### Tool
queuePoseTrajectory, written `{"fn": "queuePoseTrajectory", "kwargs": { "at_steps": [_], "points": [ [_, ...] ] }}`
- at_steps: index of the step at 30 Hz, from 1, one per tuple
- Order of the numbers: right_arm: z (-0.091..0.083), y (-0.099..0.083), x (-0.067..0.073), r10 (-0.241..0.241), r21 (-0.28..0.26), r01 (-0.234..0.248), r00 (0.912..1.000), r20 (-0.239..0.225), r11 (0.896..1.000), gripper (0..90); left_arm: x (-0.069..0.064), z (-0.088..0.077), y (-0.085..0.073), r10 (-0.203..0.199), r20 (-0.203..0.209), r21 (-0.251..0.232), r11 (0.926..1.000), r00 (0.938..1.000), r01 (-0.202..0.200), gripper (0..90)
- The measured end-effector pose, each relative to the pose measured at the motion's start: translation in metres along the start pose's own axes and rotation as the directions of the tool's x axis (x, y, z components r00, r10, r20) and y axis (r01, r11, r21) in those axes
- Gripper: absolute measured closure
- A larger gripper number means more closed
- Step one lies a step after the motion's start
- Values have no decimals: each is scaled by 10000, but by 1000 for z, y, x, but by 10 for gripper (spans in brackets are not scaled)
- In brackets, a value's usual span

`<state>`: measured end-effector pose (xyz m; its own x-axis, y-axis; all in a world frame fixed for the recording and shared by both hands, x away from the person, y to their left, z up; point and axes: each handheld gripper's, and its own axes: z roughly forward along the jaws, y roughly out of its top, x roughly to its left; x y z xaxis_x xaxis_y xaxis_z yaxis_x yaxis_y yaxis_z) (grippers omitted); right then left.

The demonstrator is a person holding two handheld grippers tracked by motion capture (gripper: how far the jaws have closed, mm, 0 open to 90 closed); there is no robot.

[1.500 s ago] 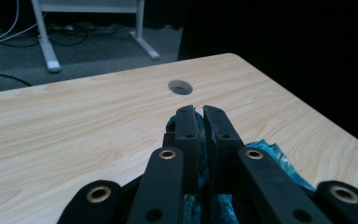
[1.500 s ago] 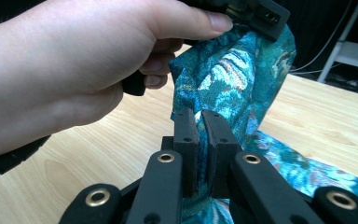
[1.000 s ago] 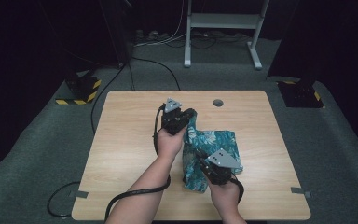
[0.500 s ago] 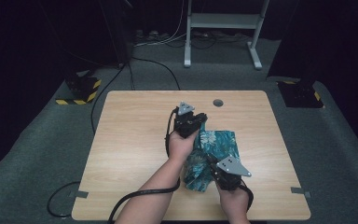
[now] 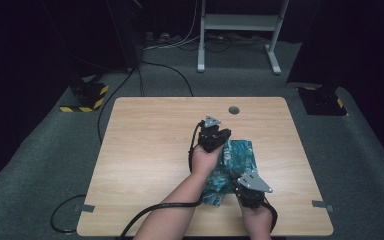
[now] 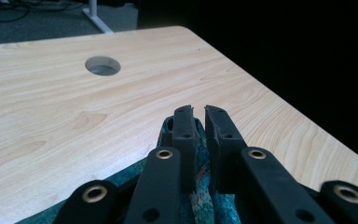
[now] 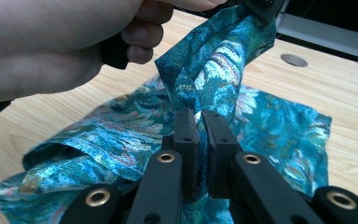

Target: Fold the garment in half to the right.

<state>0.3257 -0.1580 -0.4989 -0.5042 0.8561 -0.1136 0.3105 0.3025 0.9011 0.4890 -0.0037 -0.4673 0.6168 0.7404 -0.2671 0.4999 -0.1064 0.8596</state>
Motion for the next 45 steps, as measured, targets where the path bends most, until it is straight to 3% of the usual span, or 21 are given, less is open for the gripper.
{"fn": "queuePoseTrajectory", "kwargs": {
  "at_steps": [12, 19, 36, 40, 42, 45],
  "points": [
    [3, -18, -10, 250, 604, -269, 9992, 319, 9978, 844, -6, 30, -16, -192, -248, 815, 9964, 9995, 212, 819],
    [0, -28, -16, 719, 869, -750, 9967, 384, 9934, 829, -12, 41, -19, 35, -362, 1192, 9929, 9993, 9, 817],
    [4, -42, -17, 674, 1559, -727, 9970, 388, 9851, 812, -22, 60, -28, 311, -338, 1966, 9802, 9989, -238, 775],
    [5, -42, -17, 677, 1633, -734, 9969, 397, 9838, 792, -21, 62, -28, 152, -330, 2050, 9787, 9993, -82, 712],
    [5, -42, -18, 712, 1650, -772, 9966, 422, 9833, 773, -20, 63, -27, -85, -233, 2270, 9738, 9997, 136, 636],
    [5, -43, -20, 836, 1653, -898, 9955, 441, 9821, 738, -21, 63, -25, -86, -264, 2158, 9763, 9996, 141, 530]
  ]
}}
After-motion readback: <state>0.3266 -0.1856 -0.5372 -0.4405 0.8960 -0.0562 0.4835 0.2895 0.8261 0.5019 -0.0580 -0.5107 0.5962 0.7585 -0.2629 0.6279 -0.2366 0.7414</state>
